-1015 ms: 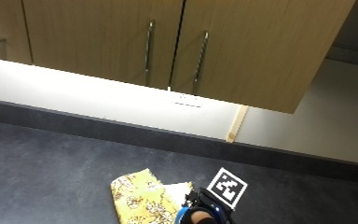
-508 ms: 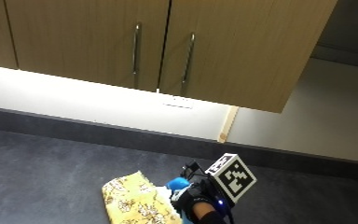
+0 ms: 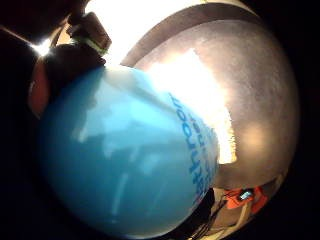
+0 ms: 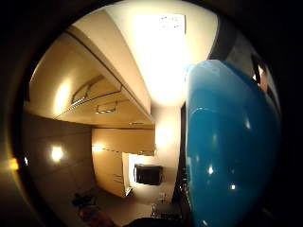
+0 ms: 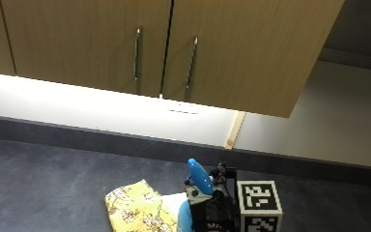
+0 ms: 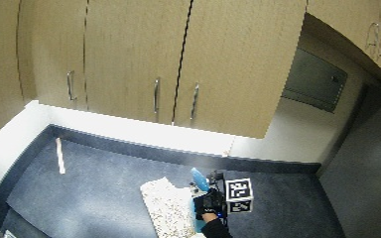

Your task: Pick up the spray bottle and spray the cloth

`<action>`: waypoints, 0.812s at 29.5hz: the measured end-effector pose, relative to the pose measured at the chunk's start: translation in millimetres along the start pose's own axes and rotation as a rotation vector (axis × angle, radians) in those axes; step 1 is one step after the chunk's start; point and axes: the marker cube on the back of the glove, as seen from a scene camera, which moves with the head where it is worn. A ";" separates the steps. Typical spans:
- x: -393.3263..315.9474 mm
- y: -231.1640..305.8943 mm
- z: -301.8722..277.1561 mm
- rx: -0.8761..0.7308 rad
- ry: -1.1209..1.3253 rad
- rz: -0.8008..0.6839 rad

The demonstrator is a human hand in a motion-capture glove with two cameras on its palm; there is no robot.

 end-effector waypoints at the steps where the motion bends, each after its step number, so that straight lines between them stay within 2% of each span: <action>1: 0.0 1.4 -0.1 0.006 -0.014 -0.003; 13: -18.9 9.1 28.1 -0.001 -0.001 -0.050; 24: -49.6 20.6 131.7 -0.130 -0.100 -0.123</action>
